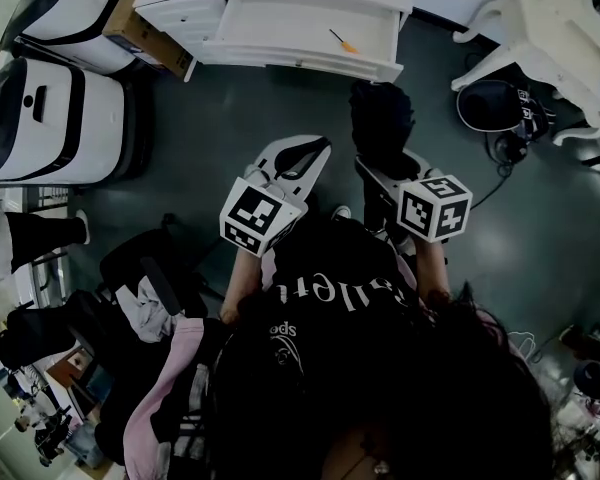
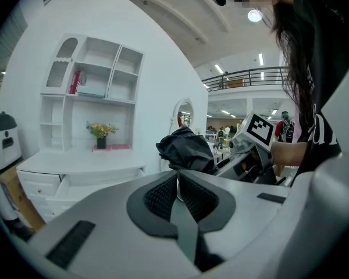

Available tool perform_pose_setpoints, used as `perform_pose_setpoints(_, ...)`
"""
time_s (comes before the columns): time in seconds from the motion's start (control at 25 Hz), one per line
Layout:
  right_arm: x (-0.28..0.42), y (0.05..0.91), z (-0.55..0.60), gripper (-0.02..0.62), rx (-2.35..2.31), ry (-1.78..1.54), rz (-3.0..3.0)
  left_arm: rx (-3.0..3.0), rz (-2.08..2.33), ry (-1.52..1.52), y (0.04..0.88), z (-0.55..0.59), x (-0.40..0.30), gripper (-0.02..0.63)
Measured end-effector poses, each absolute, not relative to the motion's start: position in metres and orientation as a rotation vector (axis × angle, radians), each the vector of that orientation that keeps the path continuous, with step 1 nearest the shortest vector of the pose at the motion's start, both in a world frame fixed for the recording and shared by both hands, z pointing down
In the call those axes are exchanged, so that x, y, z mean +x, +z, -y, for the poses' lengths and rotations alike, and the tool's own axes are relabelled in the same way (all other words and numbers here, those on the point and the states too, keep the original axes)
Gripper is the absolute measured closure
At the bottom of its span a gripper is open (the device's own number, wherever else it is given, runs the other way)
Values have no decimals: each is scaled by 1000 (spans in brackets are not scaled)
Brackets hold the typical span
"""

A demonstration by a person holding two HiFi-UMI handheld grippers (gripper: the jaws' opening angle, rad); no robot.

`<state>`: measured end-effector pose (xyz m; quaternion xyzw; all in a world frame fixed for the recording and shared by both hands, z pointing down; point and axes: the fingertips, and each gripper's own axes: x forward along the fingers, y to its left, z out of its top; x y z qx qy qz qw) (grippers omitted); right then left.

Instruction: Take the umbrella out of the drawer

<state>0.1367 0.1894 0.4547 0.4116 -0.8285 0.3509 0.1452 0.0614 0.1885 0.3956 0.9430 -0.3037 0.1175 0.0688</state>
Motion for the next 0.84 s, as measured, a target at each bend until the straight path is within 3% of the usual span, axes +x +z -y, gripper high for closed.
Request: perform_pose_setpoints(0.84, 155, 443, -243, 314, 1234, 994, 2454, 2873, 925, 338, 388, -245, 80, 583)
